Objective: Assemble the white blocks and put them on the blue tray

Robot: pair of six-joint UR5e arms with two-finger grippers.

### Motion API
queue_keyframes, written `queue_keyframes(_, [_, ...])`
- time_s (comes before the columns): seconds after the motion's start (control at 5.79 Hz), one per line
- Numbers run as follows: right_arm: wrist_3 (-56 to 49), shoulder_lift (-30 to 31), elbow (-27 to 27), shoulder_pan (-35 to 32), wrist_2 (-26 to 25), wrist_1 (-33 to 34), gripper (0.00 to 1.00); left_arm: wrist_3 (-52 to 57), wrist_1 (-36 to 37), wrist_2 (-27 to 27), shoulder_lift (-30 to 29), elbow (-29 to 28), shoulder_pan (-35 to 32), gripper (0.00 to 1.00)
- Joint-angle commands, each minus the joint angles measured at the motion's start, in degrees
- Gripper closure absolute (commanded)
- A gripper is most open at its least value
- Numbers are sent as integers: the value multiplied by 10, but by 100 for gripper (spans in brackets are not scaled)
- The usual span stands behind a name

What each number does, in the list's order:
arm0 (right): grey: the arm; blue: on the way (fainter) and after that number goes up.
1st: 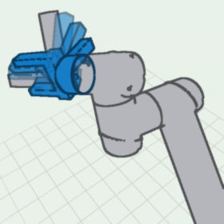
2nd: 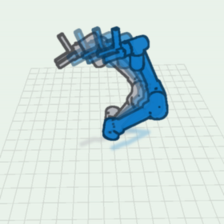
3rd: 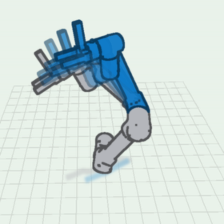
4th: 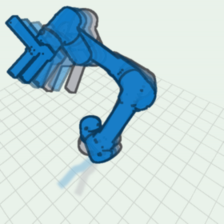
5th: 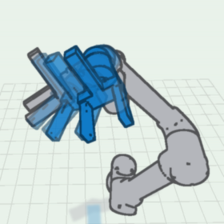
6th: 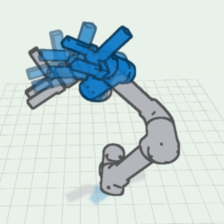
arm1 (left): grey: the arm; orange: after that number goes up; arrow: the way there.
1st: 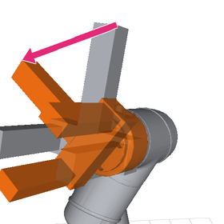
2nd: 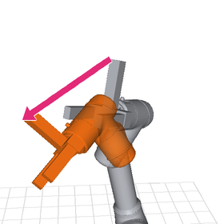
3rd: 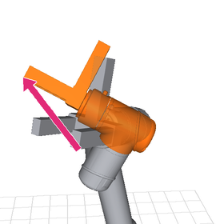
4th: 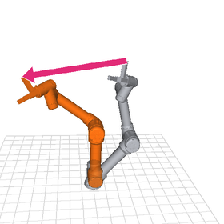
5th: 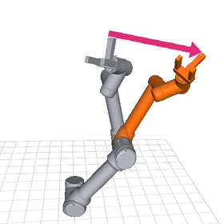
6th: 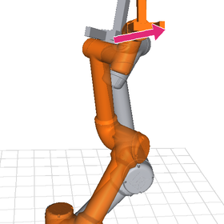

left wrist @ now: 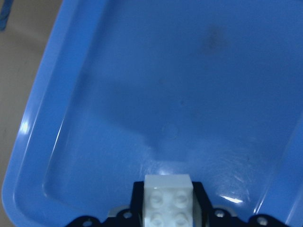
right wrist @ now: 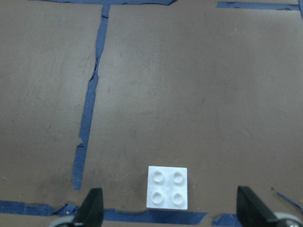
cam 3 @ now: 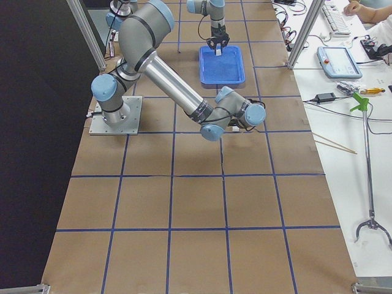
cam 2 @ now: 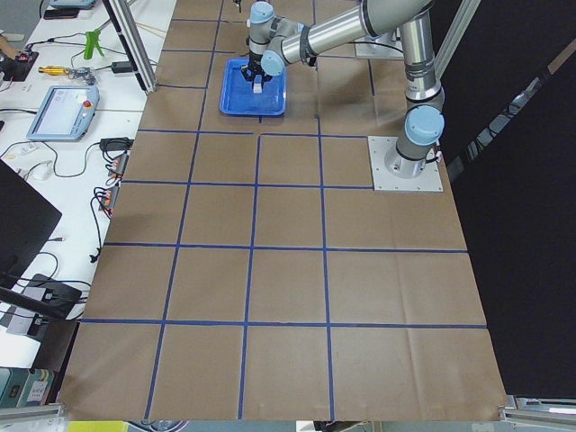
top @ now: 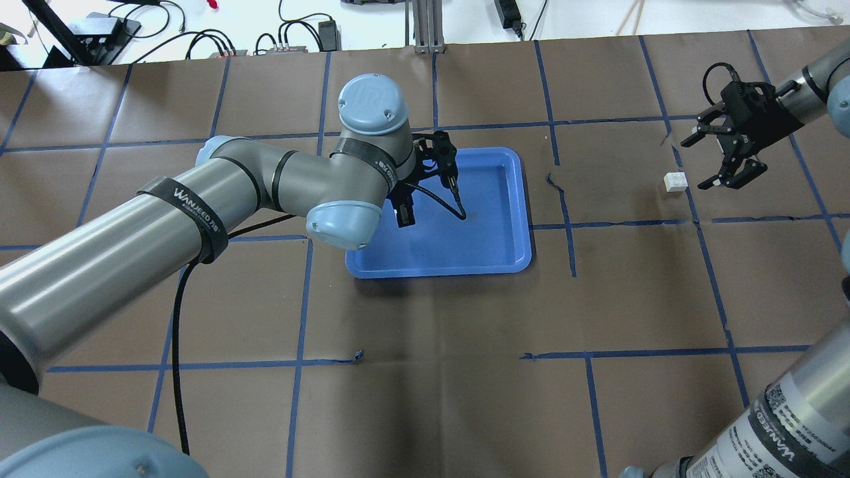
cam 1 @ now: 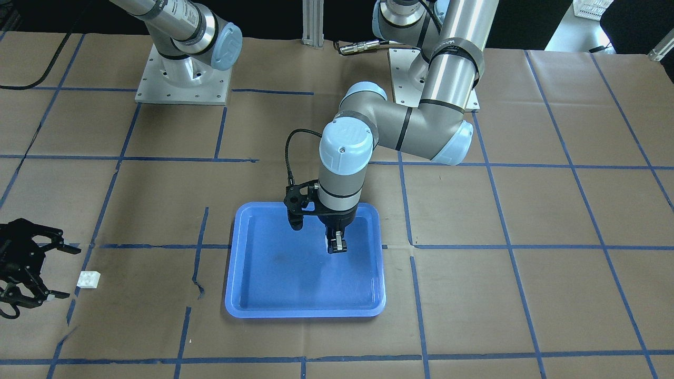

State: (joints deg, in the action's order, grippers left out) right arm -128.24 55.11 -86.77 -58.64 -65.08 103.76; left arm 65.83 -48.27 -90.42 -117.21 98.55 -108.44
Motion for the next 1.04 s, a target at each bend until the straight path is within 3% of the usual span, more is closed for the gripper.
queue_keyframes(0.0, [-1,-23,0,7,17,0,0,19,10,9,-21,-1,-2,93])
queue_keyframes(0.52, [-3,-24,-2,7,14,0,0,15,11,12,-35,-1,-28,91])
queue_keyframes(0.69, [-3,-25,-2,7,14,0,13,14,8,11,-39,0,-32,91])
queue_keyframes(0.86, [-3,-25,-2,7,14,0,32,14,11,12,-42,0,-33,89])
